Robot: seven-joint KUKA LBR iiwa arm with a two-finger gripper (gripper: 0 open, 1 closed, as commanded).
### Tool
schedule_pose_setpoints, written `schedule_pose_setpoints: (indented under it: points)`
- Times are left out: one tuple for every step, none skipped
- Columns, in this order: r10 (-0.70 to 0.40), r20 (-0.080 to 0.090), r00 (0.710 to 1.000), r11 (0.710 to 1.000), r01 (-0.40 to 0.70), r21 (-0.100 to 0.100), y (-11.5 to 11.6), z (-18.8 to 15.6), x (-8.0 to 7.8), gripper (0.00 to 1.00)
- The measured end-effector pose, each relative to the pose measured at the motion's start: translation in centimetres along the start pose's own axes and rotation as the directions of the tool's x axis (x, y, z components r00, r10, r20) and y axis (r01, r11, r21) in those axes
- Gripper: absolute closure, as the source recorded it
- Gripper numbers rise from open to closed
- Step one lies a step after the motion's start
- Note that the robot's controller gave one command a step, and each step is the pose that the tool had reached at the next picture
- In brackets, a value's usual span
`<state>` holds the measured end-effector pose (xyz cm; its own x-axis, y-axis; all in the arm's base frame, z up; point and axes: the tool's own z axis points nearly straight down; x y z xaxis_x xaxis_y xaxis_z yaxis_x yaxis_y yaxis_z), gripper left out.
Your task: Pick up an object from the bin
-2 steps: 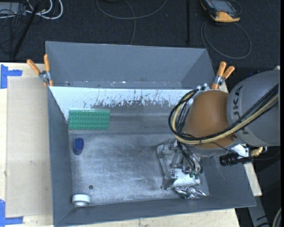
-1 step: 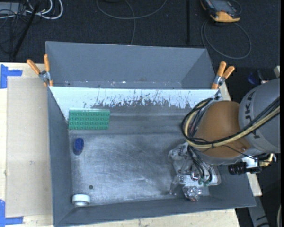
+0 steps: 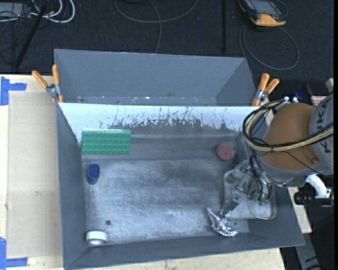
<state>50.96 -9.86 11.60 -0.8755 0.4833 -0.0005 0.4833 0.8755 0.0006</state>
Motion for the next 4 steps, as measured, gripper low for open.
schedule_pose_setpoints:
  points:
    - [-0.288, -0.005, 0.958, 0.958, 0.288, 0.0, 0.8, 0.0, 5.1, 0.0]
    - [-0.412, 0.011, 0.911, 0.911, 0.412, -0.001, 1.5, 4.4, 4.7, 0.0]
    - [-0.411, 0.003, 0.911, 0.911, 0.411, -0.001, 1.4, 4.3, 4.9, 1.0]
    - [-0.433, 0.007, 0.901, 0.901, 0.433, 0.001, 2.2, -8.9, 4.3, 1.0]
